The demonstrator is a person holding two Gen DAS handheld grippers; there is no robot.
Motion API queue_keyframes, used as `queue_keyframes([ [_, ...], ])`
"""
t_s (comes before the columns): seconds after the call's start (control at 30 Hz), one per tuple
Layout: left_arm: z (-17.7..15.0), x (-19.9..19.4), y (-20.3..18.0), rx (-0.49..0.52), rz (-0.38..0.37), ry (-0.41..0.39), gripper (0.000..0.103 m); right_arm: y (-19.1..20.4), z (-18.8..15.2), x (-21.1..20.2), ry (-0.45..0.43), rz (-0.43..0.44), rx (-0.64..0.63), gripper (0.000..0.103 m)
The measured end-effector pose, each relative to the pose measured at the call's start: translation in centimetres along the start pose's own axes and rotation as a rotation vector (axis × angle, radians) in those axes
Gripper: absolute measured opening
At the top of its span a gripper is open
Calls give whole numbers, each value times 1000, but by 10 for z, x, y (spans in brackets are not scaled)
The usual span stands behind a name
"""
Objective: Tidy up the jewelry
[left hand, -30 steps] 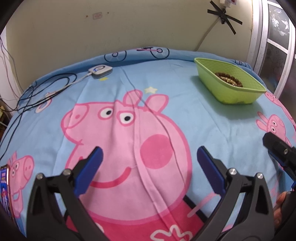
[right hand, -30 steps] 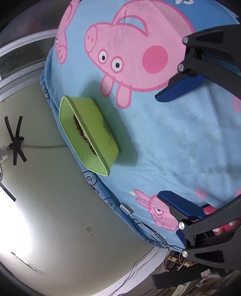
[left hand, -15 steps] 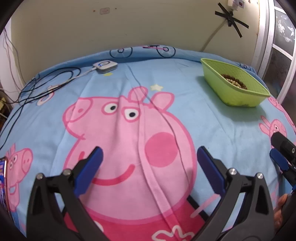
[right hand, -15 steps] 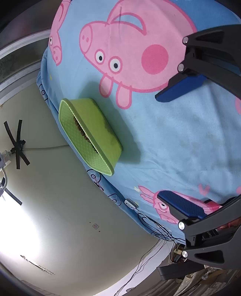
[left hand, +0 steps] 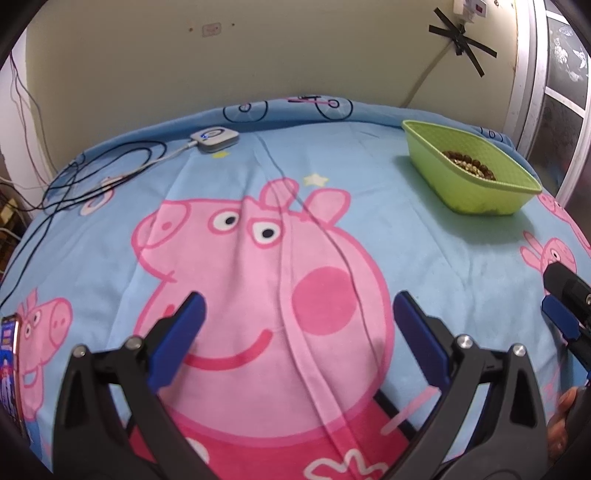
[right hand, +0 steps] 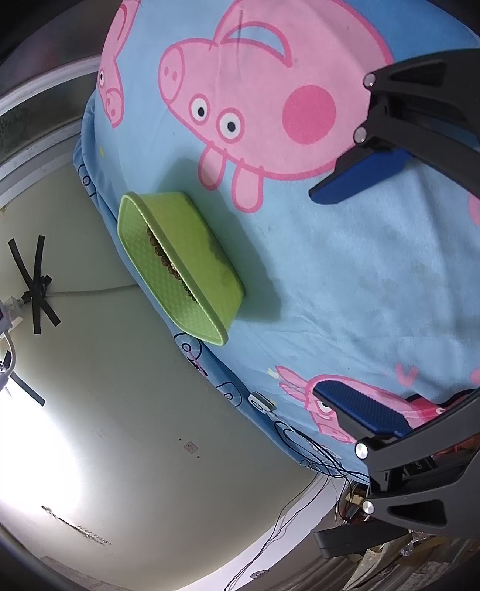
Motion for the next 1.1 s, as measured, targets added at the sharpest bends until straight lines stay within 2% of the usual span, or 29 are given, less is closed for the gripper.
queue_keyframes([
  [1.1,3,0,3,5,3,-6,97,2,-2,-5,-18,14,3,79],
])
Point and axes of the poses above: each gripper's, at about its wrist camera, not at the fingertips, and x roughly the way its jaws point, y to its left, z to its top, the point moved 8 cm from there along x, roughly the way its jaws point, and after that the axes turned 13 degrees about -x, right-handed, at the moved point
